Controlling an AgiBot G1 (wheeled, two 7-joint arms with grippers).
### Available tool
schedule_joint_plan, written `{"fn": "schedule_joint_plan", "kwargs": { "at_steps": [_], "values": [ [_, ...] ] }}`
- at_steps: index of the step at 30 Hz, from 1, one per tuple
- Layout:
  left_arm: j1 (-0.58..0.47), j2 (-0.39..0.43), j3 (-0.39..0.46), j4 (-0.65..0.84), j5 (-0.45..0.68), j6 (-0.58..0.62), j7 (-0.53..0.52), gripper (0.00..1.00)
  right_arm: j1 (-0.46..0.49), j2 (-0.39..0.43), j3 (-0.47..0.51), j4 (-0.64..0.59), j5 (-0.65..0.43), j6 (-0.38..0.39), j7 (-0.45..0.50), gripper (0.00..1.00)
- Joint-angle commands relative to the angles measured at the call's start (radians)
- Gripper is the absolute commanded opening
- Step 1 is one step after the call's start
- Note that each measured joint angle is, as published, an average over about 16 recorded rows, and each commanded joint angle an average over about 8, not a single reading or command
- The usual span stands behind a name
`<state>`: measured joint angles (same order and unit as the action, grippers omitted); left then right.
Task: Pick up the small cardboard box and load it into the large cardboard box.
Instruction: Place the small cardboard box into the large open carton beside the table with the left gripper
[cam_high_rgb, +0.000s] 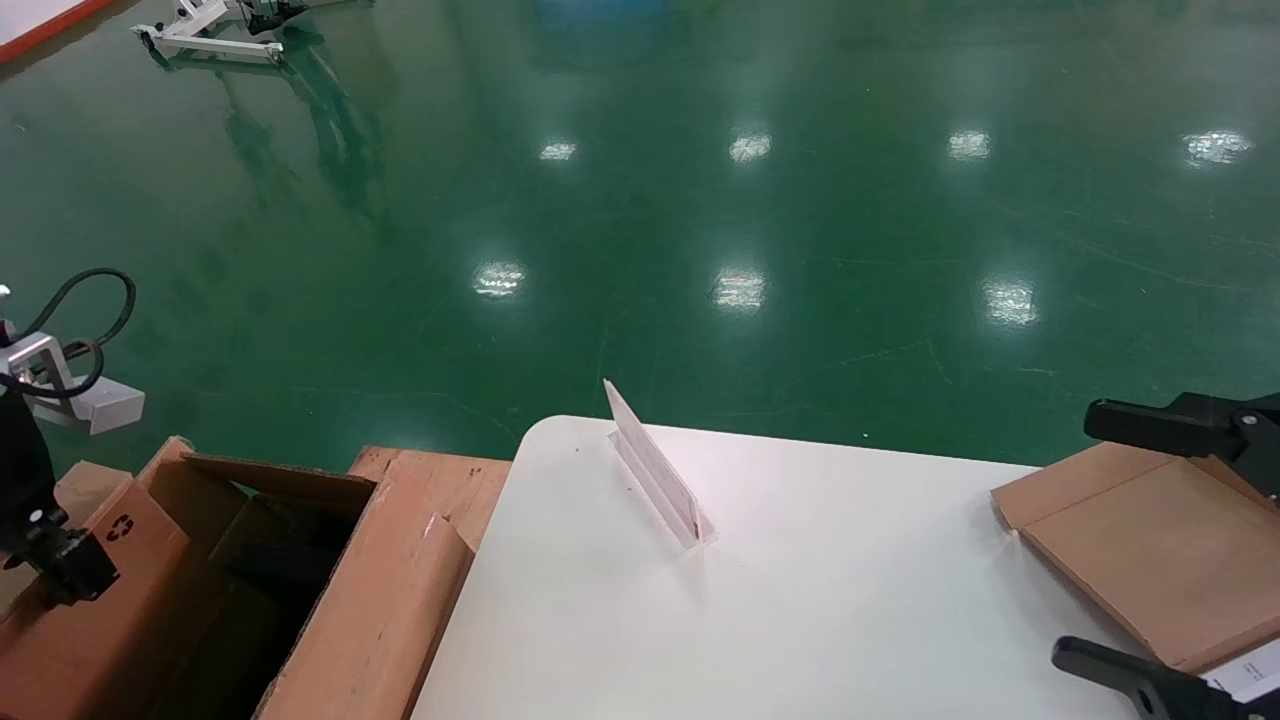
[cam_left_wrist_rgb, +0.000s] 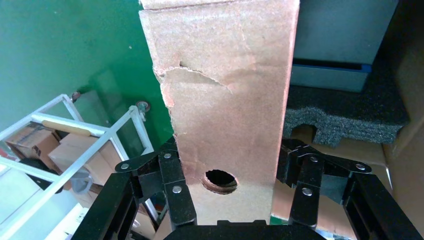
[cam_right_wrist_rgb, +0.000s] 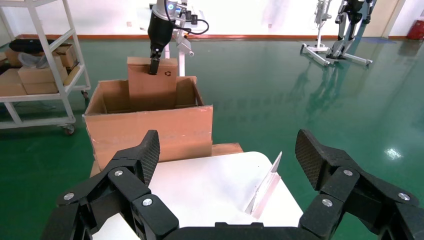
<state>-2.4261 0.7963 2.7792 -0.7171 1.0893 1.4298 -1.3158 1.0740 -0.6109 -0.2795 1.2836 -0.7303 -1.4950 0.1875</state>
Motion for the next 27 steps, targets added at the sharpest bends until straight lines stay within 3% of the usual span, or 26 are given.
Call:
{"fn": "schedule_joint_plan", "kwargs": {
  "at_steps": [1,24,27],
  "values": [
    [0.007,-0.003,-0.001,-0.003,0.001,-0.009,-0.001,0.00,0.000,0.000,0.000,0.000,0.000,0.000,0.000,1.00],
    [0.124,-0.032,-0.003,0.004,-0.001,-0.065,-0.027,0.01,0.000,0.000,0.000,0.000,0.000,0.000,0.000,1.00],
    [0.146,-0.033,-0.007,0.013,-0.006,-0.071,-0.033,0.37,0.000,0.000,0.000,0.000,0.000,0.000,0.000,1.00]
  ]
}}
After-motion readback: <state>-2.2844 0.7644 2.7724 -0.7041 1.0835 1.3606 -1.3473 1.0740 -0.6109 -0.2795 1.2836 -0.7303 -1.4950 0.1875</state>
